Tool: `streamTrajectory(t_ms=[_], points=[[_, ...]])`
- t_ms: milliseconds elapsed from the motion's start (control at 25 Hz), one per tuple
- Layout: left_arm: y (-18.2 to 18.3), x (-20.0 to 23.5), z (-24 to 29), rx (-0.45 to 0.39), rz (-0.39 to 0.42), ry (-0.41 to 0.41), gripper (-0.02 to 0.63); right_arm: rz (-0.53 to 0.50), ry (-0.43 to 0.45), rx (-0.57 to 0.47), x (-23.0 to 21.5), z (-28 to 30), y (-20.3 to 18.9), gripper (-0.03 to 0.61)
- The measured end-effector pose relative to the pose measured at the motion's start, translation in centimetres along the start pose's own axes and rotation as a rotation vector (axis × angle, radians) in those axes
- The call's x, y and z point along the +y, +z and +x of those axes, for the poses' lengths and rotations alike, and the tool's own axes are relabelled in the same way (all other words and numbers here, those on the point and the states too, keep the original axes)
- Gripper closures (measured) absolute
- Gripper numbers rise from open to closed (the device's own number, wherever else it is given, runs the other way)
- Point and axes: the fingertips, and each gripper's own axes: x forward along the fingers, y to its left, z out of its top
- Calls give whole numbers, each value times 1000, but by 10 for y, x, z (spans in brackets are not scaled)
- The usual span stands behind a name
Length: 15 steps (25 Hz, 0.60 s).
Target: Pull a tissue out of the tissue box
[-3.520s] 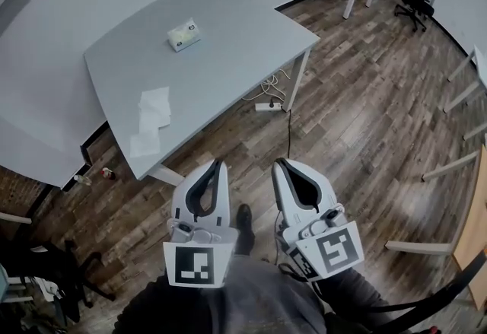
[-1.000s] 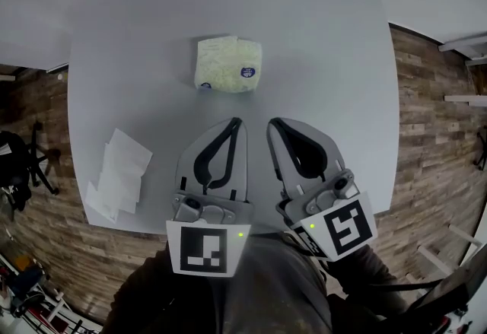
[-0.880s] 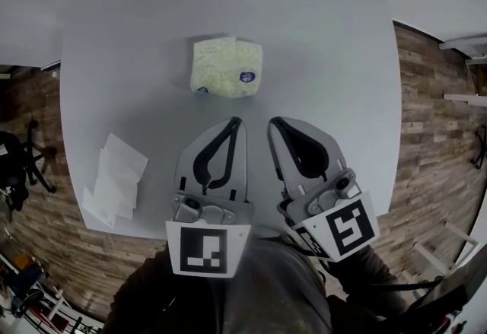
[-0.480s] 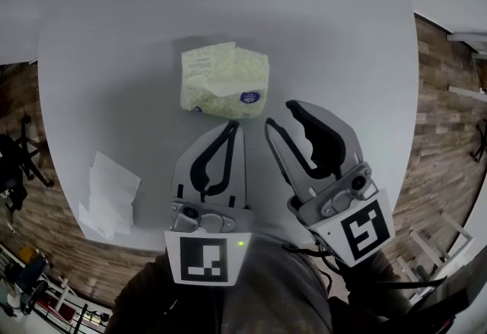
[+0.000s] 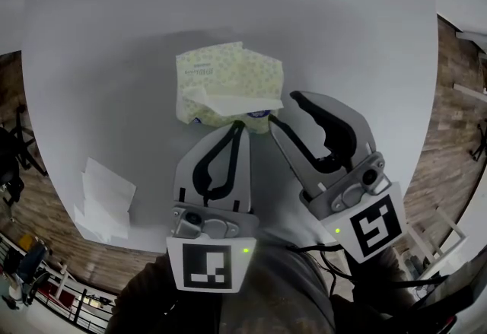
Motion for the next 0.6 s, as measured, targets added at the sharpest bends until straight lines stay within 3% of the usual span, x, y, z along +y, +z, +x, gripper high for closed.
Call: streamTrajectory(t_ms=[200,320,600], points=[[-7,4,8,13,-20,7,615,-12,24,9,0,11,-4,480],[-9,4,12,15,-22,6,615,-19,19,9,0,13,-4,575],[-14,2,19,17,-9,3,615,-33,97,-75,23,-3,30,577]])
